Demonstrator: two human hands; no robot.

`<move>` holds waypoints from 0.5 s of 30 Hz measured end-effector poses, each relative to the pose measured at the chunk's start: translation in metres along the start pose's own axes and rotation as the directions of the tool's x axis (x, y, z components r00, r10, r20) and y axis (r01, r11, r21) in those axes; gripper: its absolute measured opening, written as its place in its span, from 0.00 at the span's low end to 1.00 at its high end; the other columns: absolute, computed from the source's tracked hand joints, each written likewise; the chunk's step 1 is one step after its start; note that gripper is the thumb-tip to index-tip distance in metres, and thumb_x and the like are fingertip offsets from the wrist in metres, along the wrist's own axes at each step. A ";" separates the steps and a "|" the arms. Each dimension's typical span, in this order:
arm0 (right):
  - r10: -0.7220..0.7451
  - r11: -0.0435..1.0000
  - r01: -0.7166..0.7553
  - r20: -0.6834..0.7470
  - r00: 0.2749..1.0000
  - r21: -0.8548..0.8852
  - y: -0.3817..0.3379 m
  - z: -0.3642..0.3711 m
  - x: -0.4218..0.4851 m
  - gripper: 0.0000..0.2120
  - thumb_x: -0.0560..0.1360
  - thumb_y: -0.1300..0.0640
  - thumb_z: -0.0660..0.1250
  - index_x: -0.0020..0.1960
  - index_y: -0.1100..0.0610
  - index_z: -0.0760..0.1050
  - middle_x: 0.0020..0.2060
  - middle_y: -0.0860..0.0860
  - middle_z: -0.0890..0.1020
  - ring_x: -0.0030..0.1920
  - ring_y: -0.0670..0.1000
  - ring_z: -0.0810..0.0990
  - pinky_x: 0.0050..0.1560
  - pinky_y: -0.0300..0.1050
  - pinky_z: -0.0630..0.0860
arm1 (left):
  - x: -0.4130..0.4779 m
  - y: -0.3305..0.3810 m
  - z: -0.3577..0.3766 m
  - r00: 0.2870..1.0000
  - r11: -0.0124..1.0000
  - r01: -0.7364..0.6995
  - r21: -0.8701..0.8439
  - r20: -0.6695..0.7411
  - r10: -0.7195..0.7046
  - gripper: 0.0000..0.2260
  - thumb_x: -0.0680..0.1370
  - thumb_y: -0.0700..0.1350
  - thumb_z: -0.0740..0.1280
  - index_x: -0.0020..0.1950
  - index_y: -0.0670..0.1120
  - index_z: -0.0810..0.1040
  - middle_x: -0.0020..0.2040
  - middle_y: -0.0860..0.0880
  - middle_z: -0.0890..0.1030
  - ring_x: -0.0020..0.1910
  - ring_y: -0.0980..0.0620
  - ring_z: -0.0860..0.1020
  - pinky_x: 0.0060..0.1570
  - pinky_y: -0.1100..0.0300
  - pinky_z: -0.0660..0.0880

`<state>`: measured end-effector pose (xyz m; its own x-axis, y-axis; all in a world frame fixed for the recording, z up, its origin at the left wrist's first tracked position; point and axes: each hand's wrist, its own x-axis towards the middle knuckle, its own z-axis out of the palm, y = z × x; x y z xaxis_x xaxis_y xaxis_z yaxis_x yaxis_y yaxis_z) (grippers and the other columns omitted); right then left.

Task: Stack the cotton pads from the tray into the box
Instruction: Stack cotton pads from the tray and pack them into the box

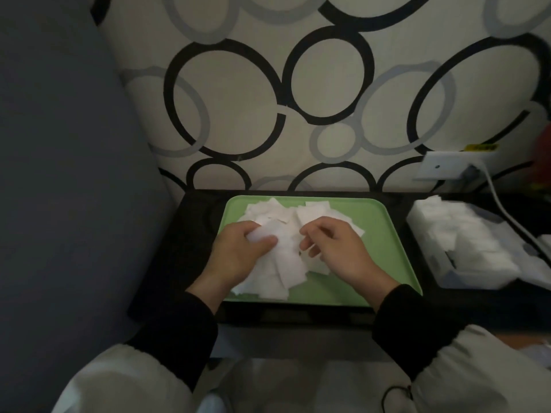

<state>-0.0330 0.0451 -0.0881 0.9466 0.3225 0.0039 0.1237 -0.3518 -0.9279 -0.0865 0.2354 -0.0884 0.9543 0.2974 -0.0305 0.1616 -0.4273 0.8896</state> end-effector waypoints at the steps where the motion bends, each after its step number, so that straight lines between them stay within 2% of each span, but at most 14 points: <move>1: 0.013 0.999 -0.013 -0.009 1.000 -0.050 0.003 -0.001 0.001 0.07 0.80 0.57 0.64 0.47 0.51 0.80 0.37 0.47 0.85 0.37 0.45 0.82 0.37 0.35 0.74 | 0.001 0.000 -0.002 0.998 0.997 0.056 -0.060 -0.027 -0.057 0.04 0.76 0.47 0.74 0.48 0.48 0.82 0.43 0.51 0.82 0.42 0.52 0.81 0.36 0.59 0.76; 4: 0.028 0.945 0.012 0.116 0.993 -0.327 0.015 0.001 -0.002 0.02 0.76 0.54 0.69 0.49 0.51 0.80 0.43 0.45 0.83 0.45 0.47 0.81 0.44 0.36 0.75 | 0.003 -0.001 -0.006 0.982 0.960 0.171 -0.220 -0.045 -0.186 0.15 0.77 0.45 0.73 0.62 0.41 0.79 0.50 0.44 0.83 0.40 0.51 0.85 0.33 0.63 0.77; 7: 0.068 0.829 0.048 0.186 0.980 -0.557 0.018 0.010 -0.006 0.16 0.74 0.46 0.72 0.59 0.48 0.75 0.49 0.47 0.79 0.49 0.49 0.78 0.49 0.44 0.75 | 0.000 0.000 -0.005 0.972 0.925 0.212 -0.315 -0.026 -0.232 0.15 0.78 0.43 0.72 0.63 0.40 0.78 0.50 0.43 0.85 0.37 0.51 0.86 0.29 0.64 0.77; 11: 0.084 0.794 0.059 0.205 0.975 -0.605 0.014 0.018 -0.003 0.29 0.72 0.44 0.72 0.71 0.42 0.66 0.57 0.50 0.74 0.55 0.53 0.76 0.56 0.50 0.75 | -0.001 0.001 -0.003 0.969 0.902 0.228 -0.367 -0.001 -0.246 0.11 0.79 0.43 0.70 0.60 0.41 0.80 0.44 0.45 0.86 0.38 0.50 0.86 0.30 0.63 0.77; 13: 0.096 0.790 0.065 0.228 0.969 -0.609 0.014 0.019 -0.002 0.28 0.72 0.44 0.72 0.70 0.41 0.66 0.58 0.50 0.71 0.56 0.53 0.76 0.58 0.52 0.75 | -0.002 0.002 -0.003 0.970 0.900 0.230 -0.371 0.011 -0.243 0.10 0.80 0.44 0.68 0.59 0.42 0.79 0.44 0.45 0.87 0.39 0.49 0.86 0.31 0.62 0.78; 15: 0.087 0.791 0.072 0.228 0.970 -0.608 0.012 0.019 -0.002 0.25 0.72 0.45 0.73 0.66 0.43 0.70 0.57 0.50 0.71 0.55 0.53 0.76 0.58 0.51 0.76 | -0.001 0.002 -0.003 0.969 0.897 0.232 -0.377 0.011 -0.246 0.10 0.81 0.45 0.68 0.60 0.43 0.79 0.46 0.45 0.86 0.39 0.50 0.86 0.32 0.62 0.78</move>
<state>-0.0387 0.0567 -0.1066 0.8605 0.4830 -0.1618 0.3475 -0.7889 -0.5069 -0.0875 0.2365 -0.0852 0.8880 0.3838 -0.2532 0.2712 0.0075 0.9625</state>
